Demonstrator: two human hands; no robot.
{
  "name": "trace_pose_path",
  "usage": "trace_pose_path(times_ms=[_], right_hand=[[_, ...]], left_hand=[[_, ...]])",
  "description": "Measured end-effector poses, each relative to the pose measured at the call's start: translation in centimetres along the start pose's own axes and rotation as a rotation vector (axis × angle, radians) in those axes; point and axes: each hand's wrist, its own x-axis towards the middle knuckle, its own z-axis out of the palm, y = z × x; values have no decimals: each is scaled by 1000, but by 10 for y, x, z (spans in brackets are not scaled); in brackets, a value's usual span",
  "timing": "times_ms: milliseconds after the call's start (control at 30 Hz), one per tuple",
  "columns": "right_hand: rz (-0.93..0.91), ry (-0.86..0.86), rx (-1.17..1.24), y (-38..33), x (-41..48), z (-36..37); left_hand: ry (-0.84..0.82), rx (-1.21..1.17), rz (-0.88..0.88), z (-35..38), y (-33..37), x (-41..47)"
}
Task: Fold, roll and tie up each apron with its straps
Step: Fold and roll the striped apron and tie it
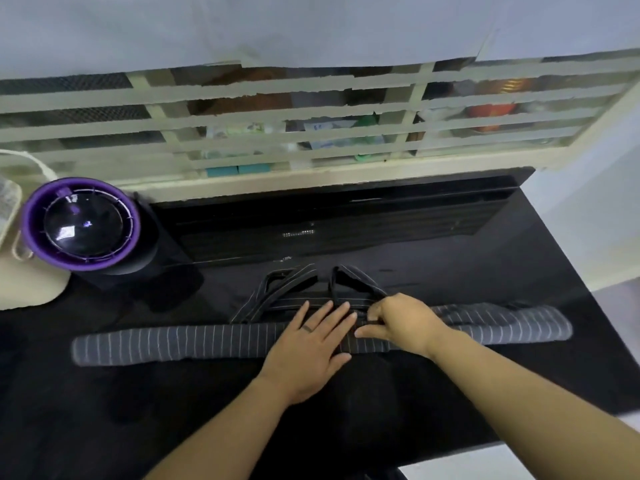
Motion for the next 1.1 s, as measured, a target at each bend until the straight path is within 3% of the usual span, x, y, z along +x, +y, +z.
trace_pose_path(times_ms=[200, 367, 567, 667, 767, 933, 1000, 1100], right_hand=[[70, 195, -119, 59, -58, -4], [56, 151, -67, 94, -95, 8], [321, -156, 308, 112, -95, -19], [416, -176, 423, 122, -91, -25], [536, -103, 356, 125, -85, -18], [705, 213, 72, 103, -92, -13], [677, 546, 48, 84, -93, -6], [663, 1123, 457, 40, -93, 9]], left_hand=[[10, 42, 43, 2, -15, 3], [1, 120, 54, -2, -39, -2], [-5, 140, 63, -4, -48, -4], [-17, 148, 70, -6, -48, -5], [-15, 142, 72, -8, -47, -6], [-4, 40, 24, -5, -35, -11], [-16, -25, -10, -5, -26, -13], [16, -124, -35, -3, -10, -14]])
